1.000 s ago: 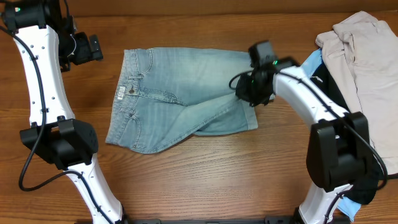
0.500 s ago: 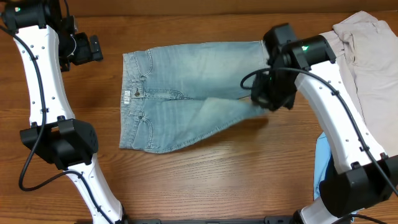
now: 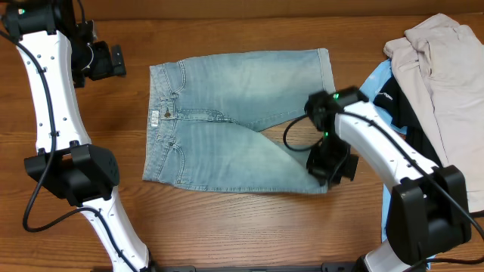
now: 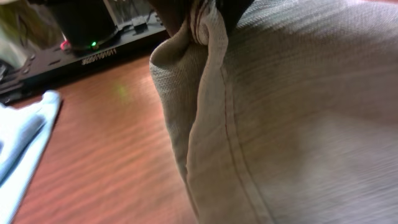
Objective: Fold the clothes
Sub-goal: 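Grasp the folded leg hem with the right gripper and pull it rightward, then pull the leg hem further right to straighten the shorts flat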
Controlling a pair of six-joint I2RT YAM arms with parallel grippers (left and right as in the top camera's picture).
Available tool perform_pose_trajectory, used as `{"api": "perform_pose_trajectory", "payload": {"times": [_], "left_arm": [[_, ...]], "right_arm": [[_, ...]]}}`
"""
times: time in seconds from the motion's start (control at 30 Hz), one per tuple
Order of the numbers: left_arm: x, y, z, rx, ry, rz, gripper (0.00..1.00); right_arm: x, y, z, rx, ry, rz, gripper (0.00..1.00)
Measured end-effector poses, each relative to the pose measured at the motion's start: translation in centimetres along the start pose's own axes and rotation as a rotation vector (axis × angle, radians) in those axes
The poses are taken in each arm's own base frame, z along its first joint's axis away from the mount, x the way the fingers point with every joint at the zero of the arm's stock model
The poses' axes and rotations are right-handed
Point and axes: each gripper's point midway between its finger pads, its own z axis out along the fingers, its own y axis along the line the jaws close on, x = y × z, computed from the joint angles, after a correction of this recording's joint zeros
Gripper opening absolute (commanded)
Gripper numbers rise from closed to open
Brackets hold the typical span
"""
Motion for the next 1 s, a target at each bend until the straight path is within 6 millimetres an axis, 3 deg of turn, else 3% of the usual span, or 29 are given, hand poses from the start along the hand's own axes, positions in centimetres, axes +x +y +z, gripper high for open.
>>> {"api": "perform_pose_trajectory", "payload": {"times": [0.13, 0.27, 0.37, 0.53, 0.67, 0.77, 0.87, 1.0], "left_arm": [[0.0, -0.4, 0.0, 0.007, 0.0, 0.009, 1.0], [0.0, -0.5, 0.0, 0.011, 0.0, 0.01, 1.0], [-0.1, -0.5, 0.0, 0.014, -0.002, 0.01, 1.0], [-0.3, -0.5, 0.0, 0.014, -0.011, 0.011, 1.0], [-0.3, -0.7, 0.0, 0.015, -0.012, 0.014, 1.0], [-0.4, -1.1, 0.0, 0.017, -0.016, 0.023, 1.0], [-0.3, -1.8, 0.1, 0.023, -0.017, 0.038, 1.0], [-0.4, -2.7, 0.1, 0.035, -0.022, 0.055, 1.0]], "right_arm": [[1.9, -0.2, 2.0, 0.023, 0.075, -0.031, 0.35], [1.6, 0.7, 2.0, -0.016, 0.045, -0.061, 0.56], [0.9, 1.3, 1.2, -0.073, -0.015, -0.071, 0.65], [-1.5, 2.0, -2.3, -0.209, -0.178, -0.071, 0.8], [-4.4, 1.9, -5.0, -0.312, -0.329, -0.064, 0.81], [-6.4, 1.9, -5.5, -0.344, -0.397, -0.066, 0.81], [-7.6, 2.0, -4.2, -0.351, -0.428, -0.083, 0.81], [-7.9, 2.1, -1.0, -0.339, -0.425, -0.115, 0.8]]}}
